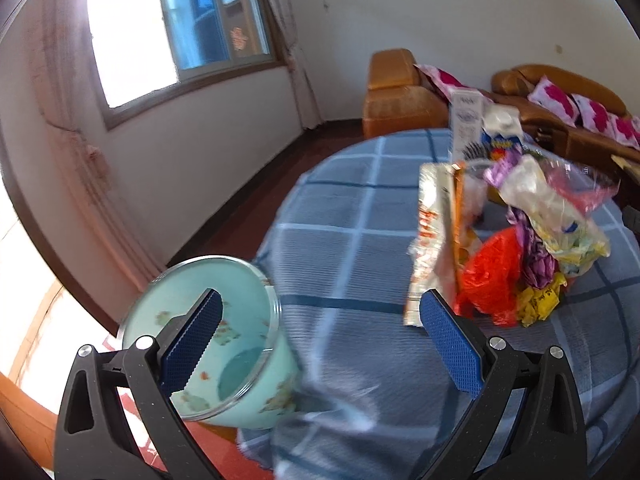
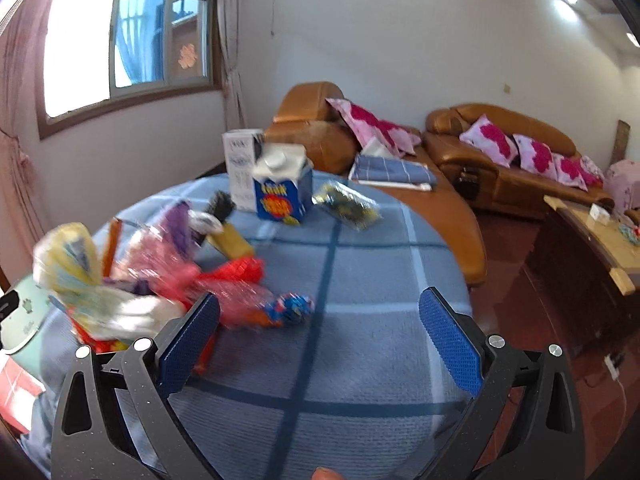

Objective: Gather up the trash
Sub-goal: 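Reach the left tool to the long white snack wrapper and grasp it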

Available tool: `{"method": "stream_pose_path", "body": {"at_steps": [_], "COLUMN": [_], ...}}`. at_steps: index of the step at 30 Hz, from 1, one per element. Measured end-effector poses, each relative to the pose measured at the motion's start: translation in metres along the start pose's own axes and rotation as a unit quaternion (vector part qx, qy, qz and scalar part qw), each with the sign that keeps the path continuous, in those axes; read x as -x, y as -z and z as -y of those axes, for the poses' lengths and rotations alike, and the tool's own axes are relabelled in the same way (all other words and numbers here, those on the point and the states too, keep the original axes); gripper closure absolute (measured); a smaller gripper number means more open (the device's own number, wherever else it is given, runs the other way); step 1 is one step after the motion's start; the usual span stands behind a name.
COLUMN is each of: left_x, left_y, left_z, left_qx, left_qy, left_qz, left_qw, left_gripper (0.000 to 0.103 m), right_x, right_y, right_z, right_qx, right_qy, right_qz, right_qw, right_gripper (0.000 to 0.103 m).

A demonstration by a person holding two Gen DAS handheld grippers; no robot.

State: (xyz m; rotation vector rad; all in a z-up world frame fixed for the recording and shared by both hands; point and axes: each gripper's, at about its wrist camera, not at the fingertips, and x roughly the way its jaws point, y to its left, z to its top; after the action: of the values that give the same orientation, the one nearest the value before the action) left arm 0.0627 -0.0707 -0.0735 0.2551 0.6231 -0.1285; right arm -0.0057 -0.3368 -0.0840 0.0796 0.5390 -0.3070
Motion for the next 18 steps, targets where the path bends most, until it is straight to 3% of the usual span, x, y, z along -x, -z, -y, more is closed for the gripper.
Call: {"method": "stream_pose_path", "body": {"at_steps": [11, 16, 18], "left_x": [-0.055, -0.067, -0.066], "left_y": [0.0, 0.005, 0.005], "left_z": [0.045, 0.05, 0.05], "left_qx": [-0.022, -0.01, -0.01], "left_qy": [0.04, 0.101, 0.118], "left_qz": [-0.044, -0.071, -0.072], "left_qw": [0.998, 0.9922, 0.9903], "left_gripper": [0.01, 0.053, 0.064], "right_x": [-0.027, -0.033, -0.035], "right_y": [0.02, 0.024, 0.026], "right_z": [0.006, 0.007, 0.009], "right_qx": [-0.005, -0.006, -0.008], "right_qy": [0.006, 0.004, 0.003], "right_qz": [-0.02, -0.027, -0.03], "right_qw": [1.0, 1.0, 1.0], "right_gripper": [0.005, 0.005, 0.005]}}
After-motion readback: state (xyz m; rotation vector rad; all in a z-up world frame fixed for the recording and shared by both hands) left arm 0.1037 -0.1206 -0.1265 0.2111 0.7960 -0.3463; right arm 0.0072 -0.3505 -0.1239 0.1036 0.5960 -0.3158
